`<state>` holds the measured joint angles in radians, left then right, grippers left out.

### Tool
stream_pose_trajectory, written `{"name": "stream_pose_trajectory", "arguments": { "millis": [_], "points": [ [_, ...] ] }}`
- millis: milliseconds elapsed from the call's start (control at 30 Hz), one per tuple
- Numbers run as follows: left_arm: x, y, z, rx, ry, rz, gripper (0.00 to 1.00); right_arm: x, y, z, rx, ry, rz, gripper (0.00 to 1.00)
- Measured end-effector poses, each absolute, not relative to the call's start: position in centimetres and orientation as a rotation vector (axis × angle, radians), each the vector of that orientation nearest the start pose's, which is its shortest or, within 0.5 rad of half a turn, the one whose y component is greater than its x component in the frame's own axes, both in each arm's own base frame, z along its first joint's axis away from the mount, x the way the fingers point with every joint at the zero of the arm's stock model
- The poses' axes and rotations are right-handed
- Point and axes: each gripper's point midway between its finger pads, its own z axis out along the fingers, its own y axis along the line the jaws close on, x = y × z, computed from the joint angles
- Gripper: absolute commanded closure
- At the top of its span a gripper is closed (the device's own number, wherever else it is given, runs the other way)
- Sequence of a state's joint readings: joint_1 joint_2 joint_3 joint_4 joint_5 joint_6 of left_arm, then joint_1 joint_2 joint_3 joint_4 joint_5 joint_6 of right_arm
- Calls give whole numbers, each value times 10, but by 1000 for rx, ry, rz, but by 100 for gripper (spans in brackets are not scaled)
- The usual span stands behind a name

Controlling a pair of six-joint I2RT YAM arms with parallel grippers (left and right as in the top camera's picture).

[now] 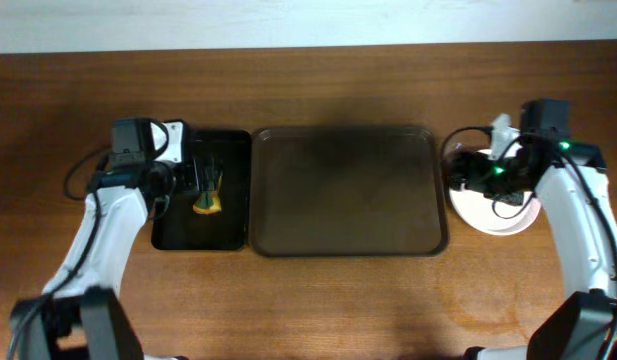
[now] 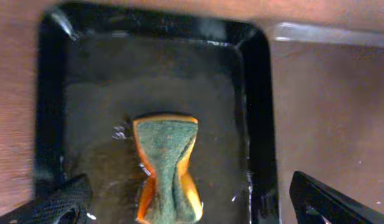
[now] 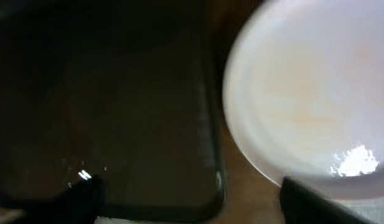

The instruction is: Clean dirty plates on tray and stack at the side

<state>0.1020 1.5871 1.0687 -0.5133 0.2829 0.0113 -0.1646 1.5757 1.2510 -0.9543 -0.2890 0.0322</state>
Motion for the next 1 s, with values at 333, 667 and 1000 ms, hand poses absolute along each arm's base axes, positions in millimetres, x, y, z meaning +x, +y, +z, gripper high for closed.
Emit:
{"name": "stream_pose_trajectory", "arguments": {
  "millis": [333, 667, 1000],
  "points": [
    [299, 9, 77, -212, 2969, -180, 0, 328, 31, 133, -9, 2892, 329, 2],
    [280, 2, 133, -117, 2725, -140, 0, 293, 30, 176, -9, 2599, 280, 2],
    [228, -9, 208, -17, 2238, -116, 0, 220, 27, 228, -38, 2284, 222, 2]
  ]
}}
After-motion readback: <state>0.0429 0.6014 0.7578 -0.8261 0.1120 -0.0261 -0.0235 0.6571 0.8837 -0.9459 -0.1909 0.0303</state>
